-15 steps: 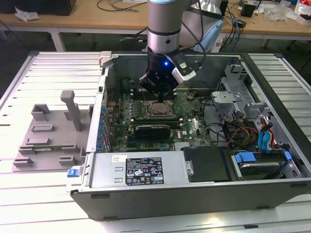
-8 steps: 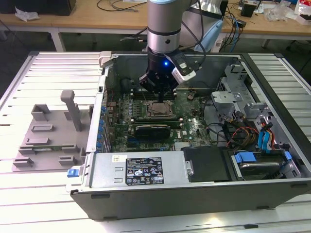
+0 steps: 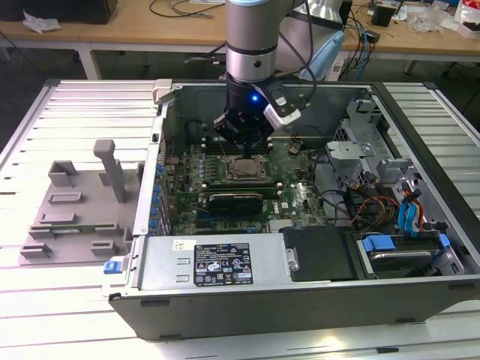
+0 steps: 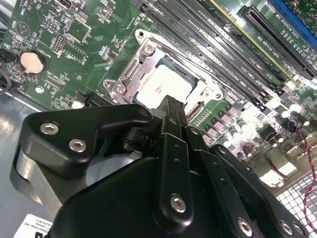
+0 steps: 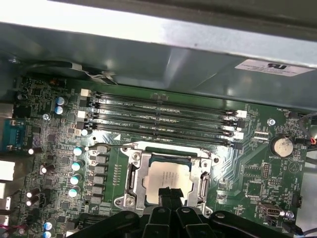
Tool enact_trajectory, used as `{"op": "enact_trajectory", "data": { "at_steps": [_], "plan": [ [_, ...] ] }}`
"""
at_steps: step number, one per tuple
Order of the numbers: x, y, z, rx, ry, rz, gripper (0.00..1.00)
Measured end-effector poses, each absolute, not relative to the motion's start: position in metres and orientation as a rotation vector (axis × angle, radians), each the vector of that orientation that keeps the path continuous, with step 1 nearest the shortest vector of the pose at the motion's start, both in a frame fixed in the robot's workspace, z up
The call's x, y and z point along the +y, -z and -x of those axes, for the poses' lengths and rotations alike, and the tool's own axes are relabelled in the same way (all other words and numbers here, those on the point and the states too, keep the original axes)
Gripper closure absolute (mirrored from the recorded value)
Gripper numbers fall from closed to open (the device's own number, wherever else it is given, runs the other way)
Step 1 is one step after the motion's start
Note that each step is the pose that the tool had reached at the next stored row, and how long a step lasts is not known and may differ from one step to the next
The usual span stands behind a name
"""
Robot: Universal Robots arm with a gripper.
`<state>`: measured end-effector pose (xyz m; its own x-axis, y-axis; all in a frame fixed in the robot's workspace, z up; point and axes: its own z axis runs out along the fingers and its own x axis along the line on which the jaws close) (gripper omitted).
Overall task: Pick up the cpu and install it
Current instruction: 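Install the first cpu locking lever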
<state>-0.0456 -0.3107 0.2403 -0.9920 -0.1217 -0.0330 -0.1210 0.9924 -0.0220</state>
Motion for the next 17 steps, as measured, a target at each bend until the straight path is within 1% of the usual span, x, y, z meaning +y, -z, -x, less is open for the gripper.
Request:
{"op": "enact_trajectory", "data": {
  "at_steps": [17],
  "plan": [
    [-0.311, -0.24, 0.075, 3.101, 0.031, 0.189, 0.89]
  ]
}}
